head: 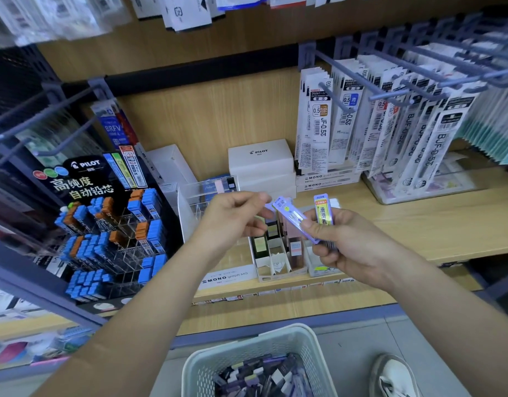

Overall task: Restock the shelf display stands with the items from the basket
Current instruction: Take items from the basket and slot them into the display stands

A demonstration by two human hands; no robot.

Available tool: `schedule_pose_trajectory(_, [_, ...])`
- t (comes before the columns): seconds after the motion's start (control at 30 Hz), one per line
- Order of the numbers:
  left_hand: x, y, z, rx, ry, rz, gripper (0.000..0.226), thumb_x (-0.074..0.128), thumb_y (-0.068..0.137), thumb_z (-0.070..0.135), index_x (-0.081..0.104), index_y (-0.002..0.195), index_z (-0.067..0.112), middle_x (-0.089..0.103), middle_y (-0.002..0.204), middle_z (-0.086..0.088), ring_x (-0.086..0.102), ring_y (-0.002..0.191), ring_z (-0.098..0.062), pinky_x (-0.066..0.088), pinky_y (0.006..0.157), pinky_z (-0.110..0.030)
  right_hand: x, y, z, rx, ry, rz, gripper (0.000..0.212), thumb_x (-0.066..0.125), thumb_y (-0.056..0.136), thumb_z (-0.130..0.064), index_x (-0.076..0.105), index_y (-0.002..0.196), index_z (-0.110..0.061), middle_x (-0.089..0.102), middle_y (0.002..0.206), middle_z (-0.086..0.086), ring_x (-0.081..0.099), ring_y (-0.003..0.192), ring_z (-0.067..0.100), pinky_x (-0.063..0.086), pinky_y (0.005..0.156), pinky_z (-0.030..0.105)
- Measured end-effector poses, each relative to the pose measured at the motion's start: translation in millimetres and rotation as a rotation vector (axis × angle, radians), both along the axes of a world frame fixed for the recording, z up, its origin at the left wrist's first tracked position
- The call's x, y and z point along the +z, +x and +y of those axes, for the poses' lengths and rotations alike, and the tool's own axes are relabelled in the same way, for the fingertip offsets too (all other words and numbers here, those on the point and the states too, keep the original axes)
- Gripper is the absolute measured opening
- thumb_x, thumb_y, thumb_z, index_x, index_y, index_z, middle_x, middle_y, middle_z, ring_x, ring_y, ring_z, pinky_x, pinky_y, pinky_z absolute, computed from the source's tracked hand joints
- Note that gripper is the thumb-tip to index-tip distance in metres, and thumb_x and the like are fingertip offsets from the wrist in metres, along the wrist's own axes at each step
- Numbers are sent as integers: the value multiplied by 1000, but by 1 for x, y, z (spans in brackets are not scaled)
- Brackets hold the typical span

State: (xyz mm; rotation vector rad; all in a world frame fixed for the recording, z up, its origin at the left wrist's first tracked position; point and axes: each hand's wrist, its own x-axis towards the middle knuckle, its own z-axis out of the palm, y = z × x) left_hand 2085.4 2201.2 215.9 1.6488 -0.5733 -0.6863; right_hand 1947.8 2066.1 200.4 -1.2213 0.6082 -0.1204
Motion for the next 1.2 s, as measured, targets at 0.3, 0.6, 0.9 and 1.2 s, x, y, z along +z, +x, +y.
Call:
schedule_pose_trajectory(0.3, [6,-9,-1,-11,-95,41,11,63,86,0,69,93,6,69,71,-9,63,58,-12,55,61,-19,0,0,-3,22,12,-24,16,73,80,-13,65,93,-11,65,90,16,31,46,7,23,41,15])
schedule_pose_trajectory(0.6, [9,4,2,171,-108,-192,16,57,93,6,69,96,16,70,83,-7,64,67,-10,57,72,-20,16,-13,-36,-351,228,-18,17,45,99,-18,61,100,-13,53,76,10,45,46,17,36,37,18])
schedule_pose_trajectory(0.9, [4,4,-65,63,69,-555,10,67,87,12,74,93,14,70,74,6,65,64,-7,55,75,-26,11,-29,-55,-414,176,-87,20,45,102,-13,64,105,-9,50,71,6,62,50,18,53,46,24])
schedule_pose_trajectory(1.2, [-17,15,-100,-112,419,-909,11,68,85,18,77,90,19,74,92,4,62,89,-15,44,79,-22,7,-34,-59,-351,182,-71,21,47,101,-14,62,113,-7,50,67,6,59,52,20,51,45,27])
